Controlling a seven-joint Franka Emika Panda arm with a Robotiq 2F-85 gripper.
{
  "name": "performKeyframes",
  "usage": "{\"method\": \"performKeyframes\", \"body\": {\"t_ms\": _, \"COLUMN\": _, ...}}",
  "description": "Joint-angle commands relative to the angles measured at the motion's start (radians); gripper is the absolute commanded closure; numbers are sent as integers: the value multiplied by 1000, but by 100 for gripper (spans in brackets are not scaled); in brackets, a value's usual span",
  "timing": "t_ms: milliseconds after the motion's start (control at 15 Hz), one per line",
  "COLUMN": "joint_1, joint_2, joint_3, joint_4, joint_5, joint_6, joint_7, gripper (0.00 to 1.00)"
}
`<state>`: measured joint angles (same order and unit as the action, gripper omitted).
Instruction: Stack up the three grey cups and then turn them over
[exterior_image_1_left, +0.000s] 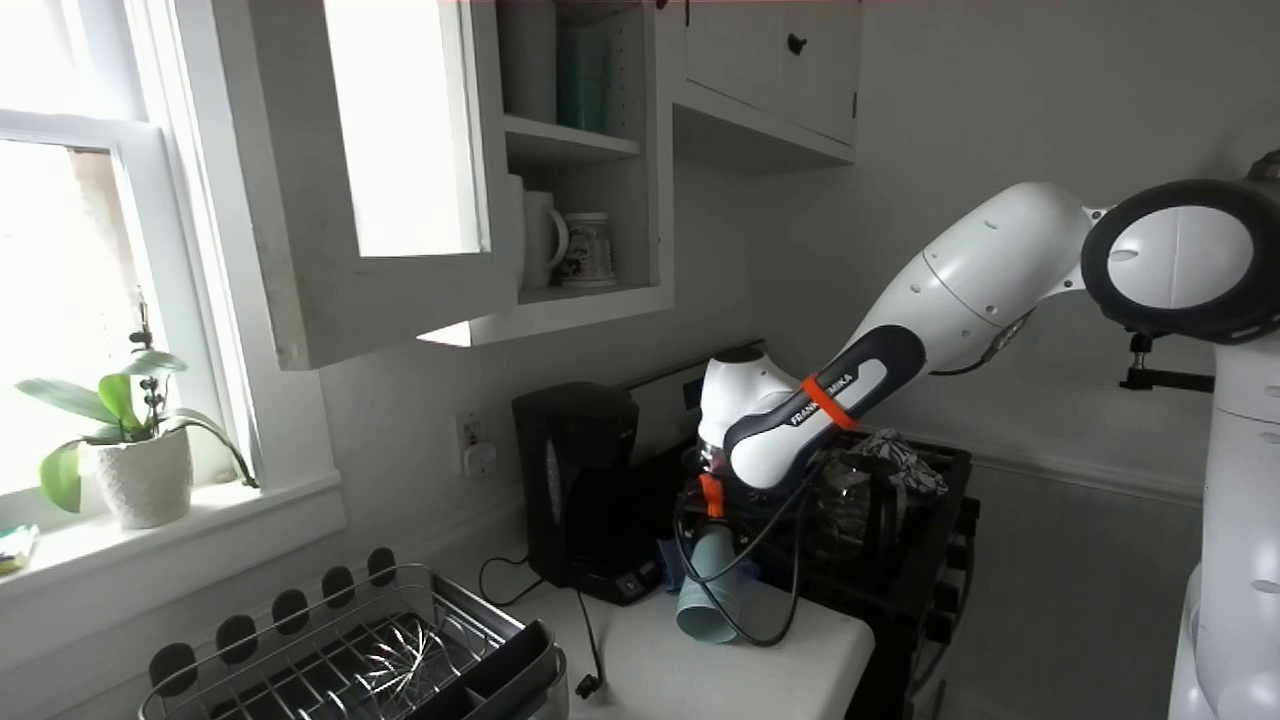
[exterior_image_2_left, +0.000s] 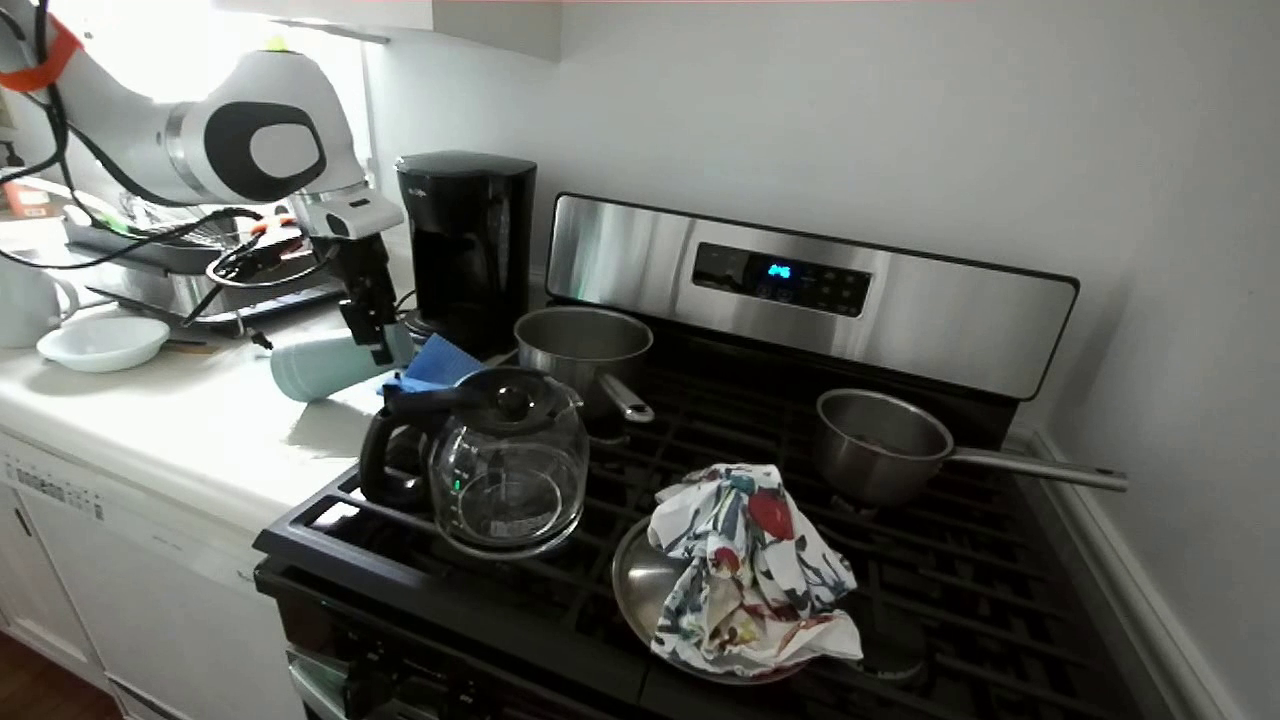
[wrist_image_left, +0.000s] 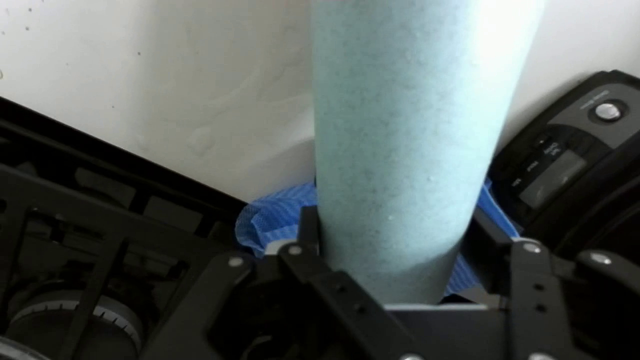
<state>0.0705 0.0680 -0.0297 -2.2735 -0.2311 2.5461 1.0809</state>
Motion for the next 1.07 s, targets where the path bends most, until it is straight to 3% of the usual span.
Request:
{"method": "performKeyframes", "body": {"t_ms": 0, "joint_1": 23, "joint_2": -48, "joint_3": 17, "joint_4": -9, "joint_5": -166, "joint_6": -39, "joint_7": 144, "gripper": 55}}
{"method": "performKeyframes", "body": {"t_ms": 1000, "joint_1": 84, "joint_2": -42, "joint_3": 142, "joint_4": 13, "joint_5": -816, "joint_6": -273, "joint_7": 646, "gripper": 55}}
